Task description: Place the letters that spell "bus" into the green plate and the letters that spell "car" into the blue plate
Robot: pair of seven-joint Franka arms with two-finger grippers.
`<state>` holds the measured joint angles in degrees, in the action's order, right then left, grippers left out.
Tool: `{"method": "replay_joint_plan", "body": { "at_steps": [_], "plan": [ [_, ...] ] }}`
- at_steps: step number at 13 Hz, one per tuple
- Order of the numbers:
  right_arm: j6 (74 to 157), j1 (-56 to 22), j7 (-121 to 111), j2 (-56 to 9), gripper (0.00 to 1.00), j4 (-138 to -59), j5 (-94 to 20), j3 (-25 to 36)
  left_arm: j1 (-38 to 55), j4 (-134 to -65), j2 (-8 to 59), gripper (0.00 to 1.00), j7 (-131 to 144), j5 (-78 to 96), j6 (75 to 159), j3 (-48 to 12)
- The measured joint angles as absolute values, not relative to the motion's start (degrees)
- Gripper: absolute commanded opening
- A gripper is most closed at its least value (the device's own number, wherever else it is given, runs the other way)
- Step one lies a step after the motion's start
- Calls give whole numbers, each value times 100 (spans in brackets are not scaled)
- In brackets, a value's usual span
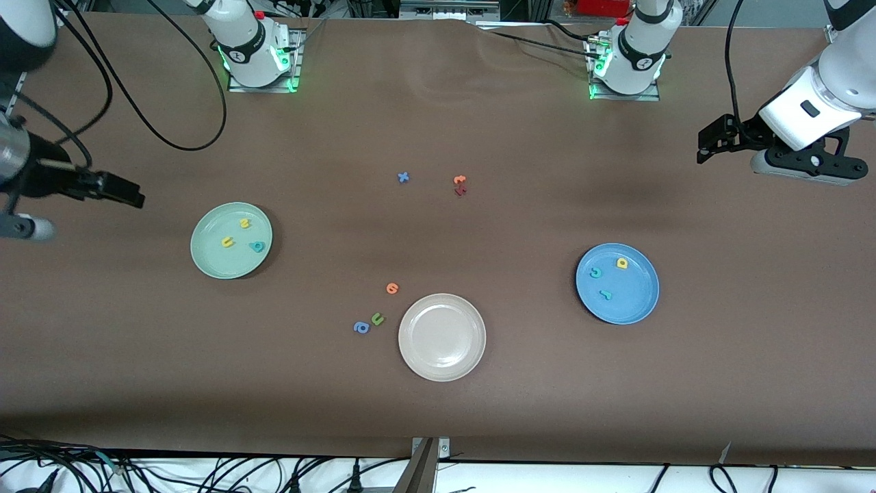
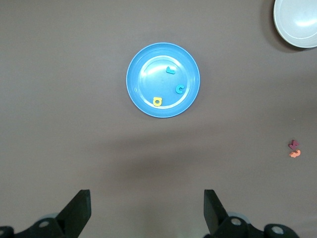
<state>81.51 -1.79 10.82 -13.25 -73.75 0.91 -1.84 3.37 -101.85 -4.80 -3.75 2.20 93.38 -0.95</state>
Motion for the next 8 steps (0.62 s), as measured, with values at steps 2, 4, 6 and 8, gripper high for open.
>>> {"method": "replay_joint_plan", "body": {
  "at_steps": [2,4,6,8],
  "plan": [
    [8174,-183,1062,-1158,99,-7571,219,-188,337,-10185,-477,100,-375,217,9338,-99],
    [8276,-189,1056,-1127,100,-7733,231,-192,325,-10185,-468,100,-375,217,9338,-99],
    [8365,-206,1054,-1136,100,-7849,231,-193,310,-10185,-454,100,-383,217,9338,-98],
    [8378,-219,1054,-1139,100,-7884,230,-195,310,-10185,-451,100,-386,214,9338,-105]
  ]
}}
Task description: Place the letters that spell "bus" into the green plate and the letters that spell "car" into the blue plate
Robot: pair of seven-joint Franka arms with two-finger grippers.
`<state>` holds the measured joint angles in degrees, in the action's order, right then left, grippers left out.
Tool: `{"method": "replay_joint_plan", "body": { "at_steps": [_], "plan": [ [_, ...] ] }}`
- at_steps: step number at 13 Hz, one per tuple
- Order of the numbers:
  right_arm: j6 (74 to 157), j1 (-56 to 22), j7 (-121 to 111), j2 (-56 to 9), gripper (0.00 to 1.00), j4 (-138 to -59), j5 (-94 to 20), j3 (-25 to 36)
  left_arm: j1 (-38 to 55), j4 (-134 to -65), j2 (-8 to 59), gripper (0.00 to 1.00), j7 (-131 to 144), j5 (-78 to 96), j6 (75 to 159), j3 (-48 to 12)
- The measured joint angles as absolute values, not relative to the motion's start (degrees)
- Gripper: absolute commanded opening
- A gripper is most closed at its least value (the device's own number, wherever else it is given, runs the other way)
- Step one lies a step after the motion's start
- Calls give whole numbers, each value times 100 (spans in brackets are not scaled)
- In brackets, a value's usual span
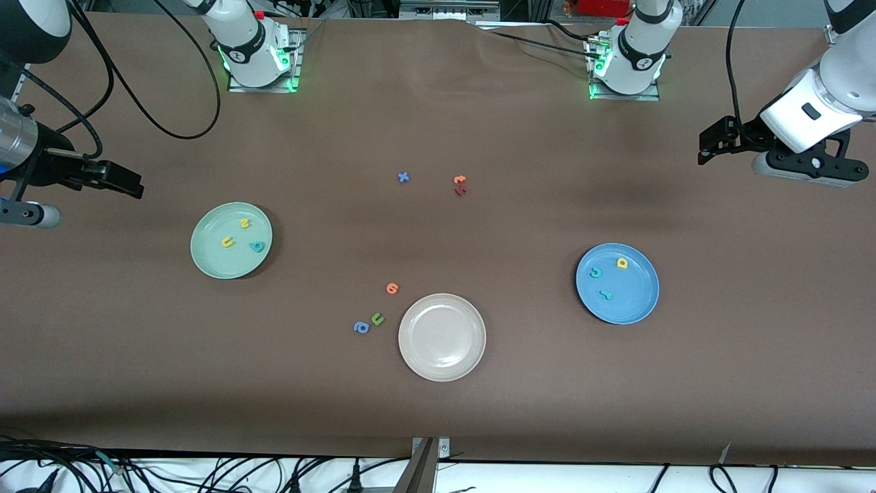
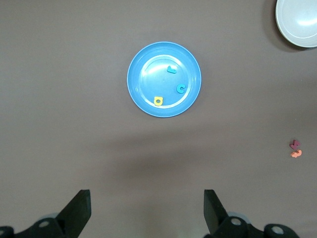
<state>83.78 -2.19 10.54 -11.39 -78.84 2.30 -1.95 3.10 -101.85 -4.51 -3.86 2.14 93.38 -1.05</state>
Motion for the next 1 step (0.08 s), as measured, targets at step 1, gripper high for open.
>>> {"method": "replay_joint_plan", "body": {
  "at_steps": [1],
  "plan": [
    [8378,-224,1054,-1139,100,-7885,229,-195,311,-10185,-451,100,-388,181,9333,-118]
  ]
}}
